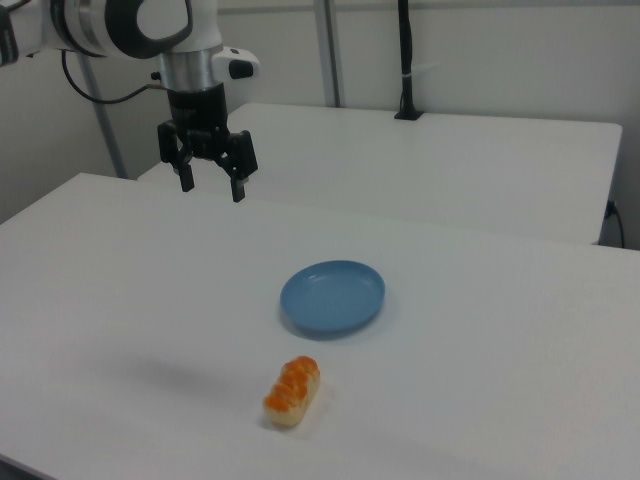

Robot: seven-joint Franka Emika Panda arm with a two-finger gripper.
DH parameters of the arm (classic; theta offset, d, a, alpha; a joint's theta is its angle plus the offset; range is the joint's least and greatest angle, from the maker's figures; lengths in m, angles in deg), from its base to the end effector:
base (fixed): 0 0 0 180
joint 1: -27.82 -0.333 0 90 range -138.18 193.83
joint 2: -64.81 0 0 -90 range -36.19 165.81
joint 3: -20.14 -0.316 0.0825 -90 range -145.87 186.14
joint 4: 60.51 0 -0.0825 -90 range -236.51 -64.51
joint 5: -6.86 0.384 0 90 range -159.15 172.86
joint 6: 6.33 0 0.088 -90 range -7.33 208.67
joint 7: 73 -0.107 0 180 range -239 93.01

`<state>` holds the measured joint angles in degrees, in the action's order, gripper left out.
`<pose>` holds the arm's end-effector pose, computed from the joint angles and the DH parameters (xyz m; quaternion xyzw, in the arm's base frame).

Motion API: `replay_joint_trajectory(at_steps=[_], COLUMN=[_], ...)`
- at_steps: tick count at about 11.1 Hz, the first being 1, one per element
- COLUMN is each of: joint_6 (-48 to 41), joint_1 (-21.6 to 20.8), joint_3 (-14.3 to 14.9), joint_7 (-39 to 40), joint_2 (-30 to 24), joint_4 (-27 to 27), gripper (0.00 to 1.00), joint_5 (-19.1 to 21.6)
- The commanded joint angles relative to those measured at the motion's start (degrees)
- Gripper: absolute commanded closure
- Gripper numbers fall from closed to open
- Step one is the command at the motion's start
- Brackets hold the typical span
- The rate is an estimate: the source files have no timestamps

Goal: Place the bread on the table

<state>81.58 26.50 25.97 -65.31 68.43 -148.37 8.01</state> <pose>0.5679 -0.0407 0.6036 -0.9991 -0.0278 0.0301 0.0101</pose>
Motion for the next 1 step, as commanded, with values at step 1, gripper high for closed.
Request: replay_joint_trajectory(at_steps=[1], joint_6=[-0.8], joint_1=[-0.4], joint_3=[-0.1], joint_7=[-5.4], joint_2=[-0.4], joint_4=[-0.3], gripper=[0.0], joint_5=[0.2])
